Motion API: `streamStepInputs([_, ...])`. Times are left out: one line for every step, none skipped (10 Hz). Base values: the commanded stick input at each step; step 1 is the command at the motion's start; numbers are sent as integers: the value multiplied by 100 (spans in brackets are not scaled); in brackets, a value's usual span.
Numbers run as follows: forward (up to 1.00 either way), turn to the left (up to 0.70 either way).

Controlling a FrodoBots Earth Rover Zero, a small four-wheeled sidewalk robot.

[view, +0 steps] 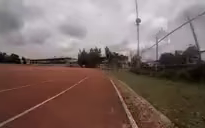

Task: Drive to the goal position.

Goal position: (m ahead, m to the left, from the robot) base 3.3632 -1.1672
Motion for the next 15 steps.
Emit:
streamStepInputs([70, 0])
streamStepInputs([70, 0])
streamStepInputs([70, 0])
streamStepInputs([70, 0])
streamStepInputs([70, 0])
streamStepInputs([70, 0])
streamStepInputs([70, 0])
streamStepInputs([70, -4])
streamStepInputs([70, -12])
streamStepInputs([70, -20])
streamStepInputs([70, -33])
streamStepInputs([70, -33])
streamStepInputs([70, -33])
streamStepInputs([70, -33])
streamStepInputs([70, -33])
